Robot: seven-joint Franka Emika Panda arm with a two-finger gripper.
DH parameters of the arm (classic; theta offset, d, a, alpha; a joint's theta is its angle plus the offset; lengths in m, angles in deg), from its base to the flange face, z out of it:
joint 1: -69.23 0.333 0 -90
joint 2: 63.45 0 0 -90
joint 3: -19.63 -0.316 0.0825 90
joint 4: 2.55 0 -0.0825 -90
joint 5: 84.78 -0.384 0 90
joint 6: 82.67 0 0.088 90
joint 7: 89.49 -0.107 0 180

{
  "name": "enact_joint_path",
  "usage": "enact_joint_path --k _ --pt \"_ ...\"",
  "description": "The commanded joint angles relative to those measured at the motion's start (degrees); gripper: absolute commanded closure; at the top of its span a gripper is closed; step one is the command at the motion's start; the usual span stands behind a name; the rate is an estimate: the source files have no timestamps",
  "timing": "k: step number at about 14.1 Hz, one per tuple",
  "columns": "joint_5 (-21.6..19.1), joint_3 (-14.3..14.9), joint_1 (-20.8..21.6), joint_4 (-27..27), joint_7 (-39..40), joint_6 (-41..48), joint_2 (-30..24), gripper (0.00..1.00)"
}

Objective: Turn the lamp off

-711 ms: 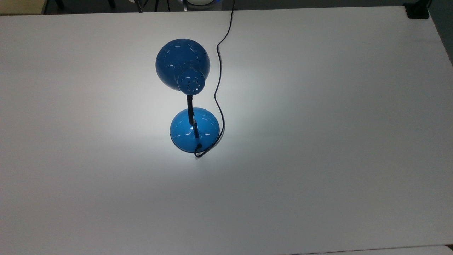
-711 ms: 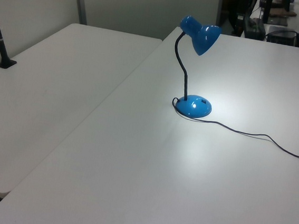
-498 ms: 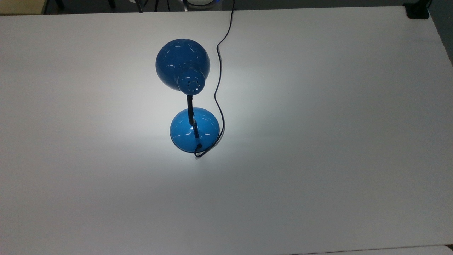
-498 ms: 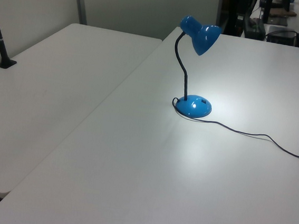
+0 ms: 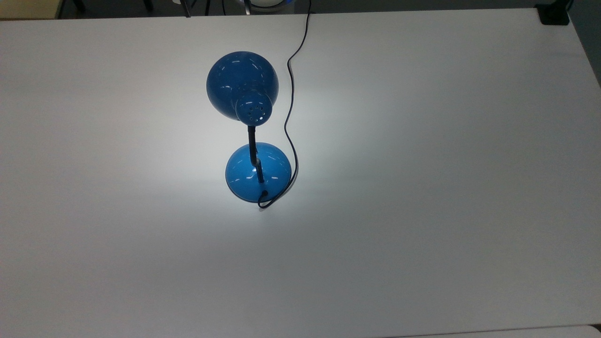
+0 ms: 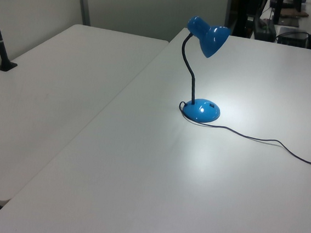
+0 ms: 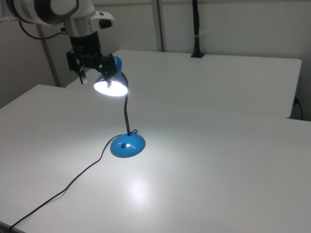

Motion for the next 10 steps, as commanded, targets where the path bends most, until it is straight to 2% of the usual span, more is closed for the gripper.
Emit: enact_joint_path --k 1,3,6,8,10 --pt "0.02 0.56 0.08 0.6 13.54 5.09 -0.61 0.0" --pt "6.06 -0.66 0.96 2.95 14.71 9.92 -2.18 0.0" --pt "7.93 -2.07 0.96 8.58 15.41 9.24 -3.68 0.03" --pt "8.64 -2.08 0.26 11.4 22.13 7.22 -4.21 0.32" --pt "8.12 -1.72 -0.18 15.87 25.08 5.73 -5.7 1.0"
